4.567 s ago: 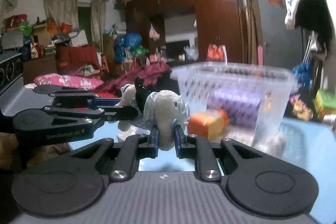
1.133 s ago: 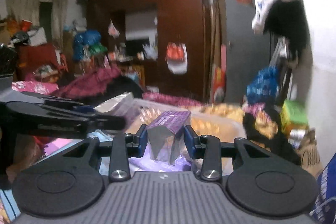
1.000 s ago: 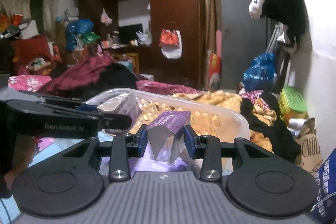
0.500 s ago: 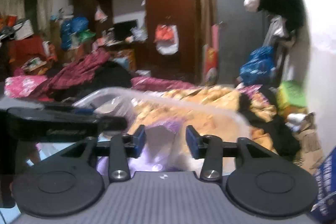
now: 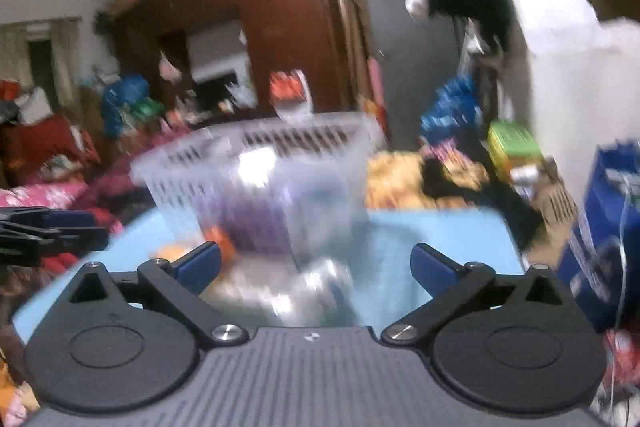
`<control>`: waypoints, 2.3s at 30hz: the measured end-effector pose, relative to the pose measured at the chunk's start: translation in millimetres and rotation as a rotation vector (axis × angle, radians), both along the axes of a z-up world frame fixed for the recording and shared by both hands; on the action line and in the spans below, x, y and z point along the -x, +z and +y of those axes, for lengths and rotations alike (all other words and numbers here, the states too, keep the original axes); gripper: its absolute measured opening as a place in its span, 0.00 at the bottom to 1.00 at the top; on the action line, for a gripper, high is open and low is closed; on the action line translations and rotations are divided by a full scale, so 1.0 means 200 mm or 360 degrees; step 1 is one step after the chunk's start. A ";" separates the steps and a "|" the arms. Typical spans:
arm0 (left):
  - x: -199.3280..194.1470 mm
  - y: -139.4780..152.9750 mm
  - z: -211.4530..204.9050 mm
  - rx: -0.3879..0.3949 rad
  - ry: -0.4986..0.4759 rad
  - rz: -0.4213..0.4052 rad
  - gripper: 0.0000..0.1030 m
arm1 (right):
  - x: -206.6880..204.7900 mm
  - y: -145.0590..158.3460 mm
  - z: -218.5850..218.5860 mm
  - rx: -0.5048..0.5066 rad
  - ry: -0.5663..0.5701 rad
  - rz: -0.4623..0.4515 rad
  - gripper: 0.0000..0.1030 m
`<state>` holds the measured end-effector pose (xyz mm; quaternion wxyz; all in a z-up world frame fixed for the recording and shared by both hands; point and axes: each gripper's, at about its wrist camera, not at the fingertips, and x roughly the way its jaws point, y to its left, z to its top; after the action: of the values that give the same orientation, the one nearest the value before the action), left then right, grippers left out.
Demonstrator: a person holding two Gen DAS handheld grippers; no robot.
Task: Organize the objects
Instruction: 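Grasp the white bottle with the right gripper while the left grasps the orange-capped bottle, then lift both bottles into the basket and open both grippers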
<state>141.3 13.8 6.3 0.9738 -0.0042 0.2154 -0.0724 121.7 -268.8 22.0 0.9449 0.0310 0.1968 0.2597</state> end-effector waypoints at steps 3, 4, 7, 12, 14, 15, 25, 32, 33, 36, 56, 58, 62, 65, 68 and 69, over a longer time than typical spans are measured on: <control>-0.09 -0.02 -0.03 -0.0004 0.0002 0.0041 0.81 | -0.06 -0.07 0.07 0.0030 0.0029 0.0085 1.00; -0.12 -0.02 -0.04 -0.0002 -0.0008 0.0044 0.81 | -0.08 -0.08 0.09 0.0054 0.0013 0.0109 0.99; -0.13 -0.05 -0.08 -0.0017 -0.0029 0.0049 0.81 | -0.12 -0.10 0.12 0.0069 -0.0009 0.0129 0.73; -0.18 -0.07 -0.17 -0.0100 -0.0056 0.0069 0.81 | -0.13 -0.15 0.12 0.0083 0.0020 0.0187 0.68; -0.22 -0.08 -0.21 -0.0167 -0.0016 0.0092 0.81 | -0.14 -0.16 0.15 0.0125 0.0017 0.0191 0.68; -0.25 -0.09 -0.22 -0.0187 -0.0001 0.0109 0.81 | -0.15 -0.16 0.17 0.0144 0.0010 0.0199 0.68; -0.31 -0.16 -0.23 -0.0189 0.0034 0.0181 0.51 | -0.19 -0.16 0.22 0.0317 0.0021 0.0202 0.55; -0.30 -0.16 -0.24 -0.0224 0.0020 0.0158 0.52 | -0.21 -0.15 0.18 0.0294 0.0100 0.0233 0.55; -0.30 -0.16 -0.24 -0.0232 0.0017 0.0158 0.52 | -0.22 -0.15 0.17 0.0274 0.0101 0.0251 0.55; -0.30 -0.16 -0.25 -0.0249 0.0024 0.0161 0.52 | -0.24 -0.15 0.17 0.0257 0.0105 0.0292 0.57; 0.04 0.00 -0.17 -0.0013 -0.0108 -0.0230 0.51 | 0.07 0.08 -0.10 -0.0012 0.0165 -0.0074 0.52; 0.06 0.11 -0.14 0.0001 -0.0100 -0.0294 0.51 | 0.12 0.16 -0.10 -0.0029 0.0187 -0.0162 0.52; -0.07 0.35 -0.08 -0.0049 0.0020 -0.0347 0.51 | 0.09 0.35 0.02 0.0031 0.0220 -0.0317 0.52; -0.30 0.44 0.03 0.0043 0.0074 -0.0238 0.51 | -0.07 0.44 0.19 0.0195 0.0181 -0.0347 0.52; -0.55 0.40 0.15 0.0123 0.0148 -0.0039 0.51 | -0.33 0.46 0.33 0.0263 0.0176 -0.0142 0.52; -0.61 0.37 0.16 0.0114 0.0180 0.0002 0.51 | -0.40 0.45 0.37 0.0273 0.0158 -0.0085 0.52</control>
<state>262.5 46.5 81.2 0.9755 -0.0511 0.2127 -0.0249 202.3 -195.6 111.6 0.9351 -0.0668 0.1942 0.2890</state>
